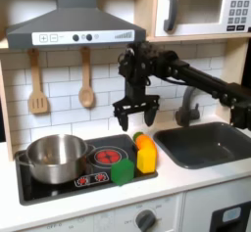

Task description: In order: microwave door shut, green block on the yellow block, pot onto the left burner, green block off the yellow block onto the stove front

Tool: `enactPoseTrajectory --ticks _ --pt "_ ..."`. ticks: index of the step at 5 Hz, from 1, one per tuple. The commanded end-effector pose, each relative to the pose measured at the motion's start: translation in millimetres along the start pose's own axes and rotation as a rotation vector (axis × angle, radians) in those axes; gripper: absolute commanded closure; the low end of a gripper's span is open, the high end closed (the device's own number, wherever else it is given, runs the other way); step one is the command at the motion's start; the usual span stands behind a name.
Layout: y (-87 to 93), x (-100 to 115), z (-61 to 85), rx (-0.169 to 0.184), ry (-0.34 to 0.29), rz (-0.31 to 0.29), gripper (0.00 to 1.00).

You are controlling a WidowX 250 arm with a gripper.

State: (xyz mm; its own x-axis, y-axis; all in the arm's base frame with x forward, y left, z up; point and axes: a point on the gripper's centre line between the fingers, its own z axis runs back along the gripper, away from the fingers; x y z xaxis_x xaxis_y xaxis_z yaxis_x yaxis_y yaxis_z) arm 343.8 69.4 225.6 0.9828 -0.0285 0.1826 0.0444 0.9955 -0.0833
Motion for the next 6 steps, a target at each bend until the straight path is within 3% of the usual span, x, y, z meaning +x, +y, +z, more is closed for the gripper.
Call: enactPoseTrajectory --ticks 1,2,3,4,6 --pt "2.5 -11 1.8 -0.003 0.021 -0.037 0.0" --pt "13.6 -19 2.4 0.004 0.038 -0.034 0.0" --pt "20.0 -20 12.2 0.004 0.008 -0.042 0.0" --pt "19.2 -30 15.4 -0.004 0.006 -0.058 0.0" --pt "22.0 -73 33.9 -0.005 0.0 -0.114 0.0"
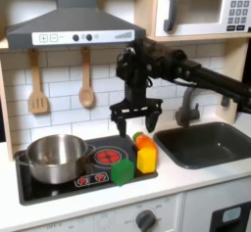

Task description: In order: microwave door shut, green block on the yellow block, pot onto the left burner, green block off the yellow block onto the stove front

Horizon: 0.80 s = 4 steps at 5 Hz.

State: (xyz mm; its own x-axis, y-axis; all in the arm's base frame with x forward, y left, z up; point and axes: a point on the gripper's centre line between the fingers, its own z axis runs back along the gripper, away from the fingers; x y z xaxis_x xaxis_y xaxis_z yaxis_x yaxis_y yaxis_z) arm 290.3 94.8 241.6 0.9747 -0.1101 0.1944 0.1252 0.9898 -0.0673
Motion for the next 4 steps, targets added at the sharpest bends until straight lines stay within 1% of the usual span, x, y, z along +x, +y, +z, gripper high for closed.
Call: enactPoseTrajectory --ticks 1,2,3,4 --pt "-2.5 -49 14.2 -0.013 0.011 -0.066 0.0" --pt "-2.4 -62 22.2 -0.009 -0.003 -0.086 0.0" --pt "-0.7 -62 25.5 0.002 -0.022 -0.105 0.0" --pt "1.4 -53 32.3 -0.007 -0.067 -0.104 0.0"
